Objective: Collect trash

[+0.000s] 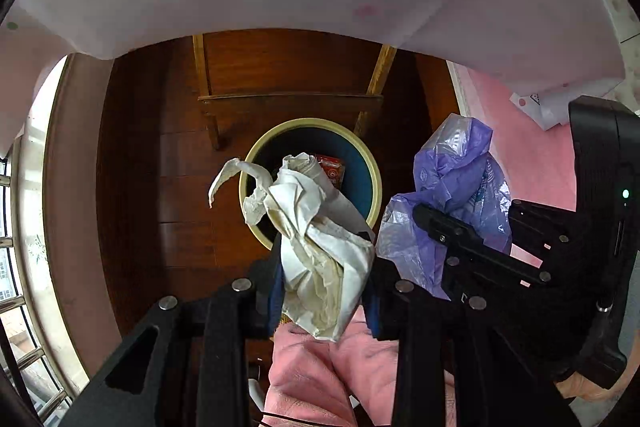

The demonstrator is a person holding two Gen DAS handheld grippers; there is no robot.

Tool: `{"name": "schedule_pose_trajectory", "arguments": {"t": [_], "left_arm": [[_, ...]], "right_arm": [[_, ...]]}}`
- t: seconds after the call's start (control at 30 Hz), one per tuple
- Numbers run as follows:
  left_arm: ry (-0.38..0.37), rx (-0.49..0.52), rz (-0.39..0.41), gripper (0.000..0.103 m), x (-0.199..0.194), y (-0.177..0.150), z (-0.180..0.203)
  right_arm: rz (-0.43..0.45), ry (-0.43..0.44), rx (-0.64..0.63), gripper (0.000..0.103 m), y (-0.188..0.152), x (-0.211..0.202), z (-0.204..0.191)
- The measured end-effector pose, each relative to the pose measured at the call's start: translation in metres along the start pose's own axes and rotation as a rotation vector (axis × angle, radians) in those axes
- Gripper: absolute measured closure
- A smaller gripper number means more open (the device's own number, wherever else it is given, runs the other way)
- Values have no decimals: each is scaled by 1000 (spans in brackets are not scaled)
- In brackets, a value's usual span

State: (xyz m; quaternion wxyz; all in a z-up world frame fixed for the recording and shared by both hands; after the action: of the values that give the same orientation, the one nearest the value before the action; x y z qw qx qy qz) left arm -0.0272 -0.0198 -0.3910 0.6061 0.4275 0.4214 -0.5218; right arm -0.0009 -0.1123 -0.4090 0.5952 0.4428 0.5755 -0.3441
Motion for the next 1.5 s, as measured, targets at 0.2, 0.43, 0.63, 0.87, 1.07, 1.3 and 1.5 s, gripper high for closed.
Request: {"name": "schedule_pose_trajectory", "arguments": {"t": [0.2,0.43,0.63,0.87,1.07,1.3,1.5], "left_arm": [[-38,-38,-51,70,79,2,-7],[-38,-51,-67,59,140,14,-27],[-24,-93,-66,14,162,21,-42],[52,-89,-29,3,160,29,-54],[91,-118,17,2,137,35,-64],[96,-133,70,2,69,42,-53],[90,-144,129,2,-9,46,-34]], "right_arm": [[8,52,55,91,-4,76,19],[25,93,83,88,3,142,36],[26,141,98,65,4,172,37],[37,152,95,40,0,172,38],[55,144,112,35,8,150,36],[87,129,146,35,13,86,37],[133,120,161,35,15,5,34]]}}
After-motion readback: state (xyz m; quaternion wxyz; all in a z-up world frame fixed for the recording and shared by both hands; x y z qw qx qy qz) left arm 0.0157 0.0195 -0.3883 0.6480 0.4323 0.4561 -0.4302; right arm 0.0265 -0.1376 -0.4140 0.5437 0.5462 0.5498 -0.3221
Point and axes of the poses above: each gripper's, at about its wrist camera, not at the fingertips, and x roughly the way its jaws point, z to its right, y to its top, the point moved 10 cm from there along x, roughly the way its jaws point, and after that the axes turned 7 degrees about -x, right-handed, at the moved point
